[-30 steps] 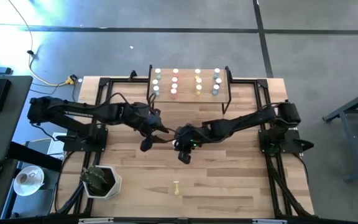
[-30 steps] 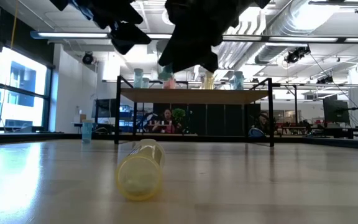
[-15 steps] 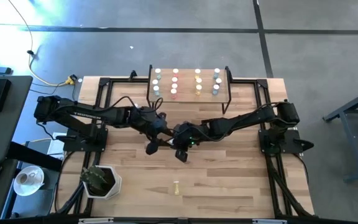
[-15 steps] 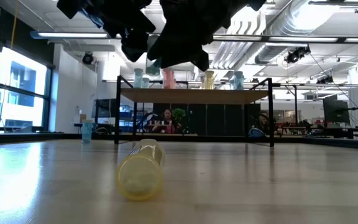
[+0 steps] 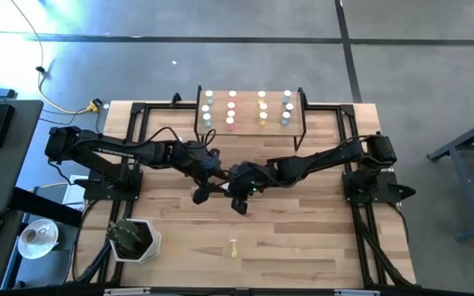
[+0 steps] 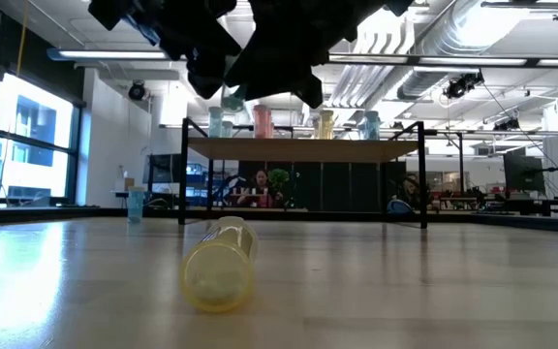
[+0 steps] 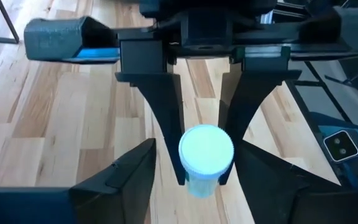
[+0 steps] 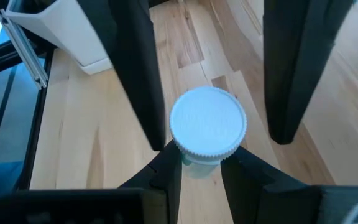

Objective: Pick and place medicine bottles onto shelf by color
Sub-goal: Put the green pill bottle on the shelf

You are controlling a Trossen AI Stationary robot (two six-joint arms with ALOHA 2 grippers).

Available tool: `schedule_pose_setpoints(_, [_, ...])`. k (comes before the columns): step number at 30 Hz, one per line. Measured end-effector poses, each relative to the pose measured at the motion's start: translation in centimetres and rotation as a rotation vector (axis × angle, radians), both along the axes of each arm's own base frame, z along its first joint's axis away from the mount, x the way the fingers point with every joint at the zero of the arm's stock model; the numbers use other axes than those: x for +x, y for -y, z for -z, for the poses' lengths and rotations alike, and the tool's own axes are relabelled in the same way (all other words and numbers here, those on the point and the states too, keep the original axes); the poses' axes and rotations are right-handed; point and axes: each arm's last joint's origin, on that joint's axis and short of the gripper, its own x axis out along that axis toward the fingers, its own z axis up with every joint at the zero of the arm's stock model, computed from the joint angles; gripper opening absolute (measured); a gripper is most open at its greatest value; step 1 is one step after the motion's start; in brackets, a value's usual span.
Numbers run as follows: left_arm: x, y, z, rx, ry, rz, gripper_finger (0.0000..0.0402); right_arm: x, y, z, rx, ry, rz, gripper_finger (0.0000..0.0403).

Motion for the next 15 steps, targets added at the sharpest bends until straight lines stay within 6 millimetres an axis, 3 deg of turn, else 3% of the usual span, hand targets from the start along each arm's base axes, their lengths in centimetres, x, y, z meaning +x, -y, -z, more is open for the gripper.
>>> schedule_pose_setpoints(15, [0.01, 0.02, -0.02, -0.001, 0.003, 0.003, 0.0115, 0.03, 0.07, -0.05, -0.001, 0.006, 0.003, 0.0083])
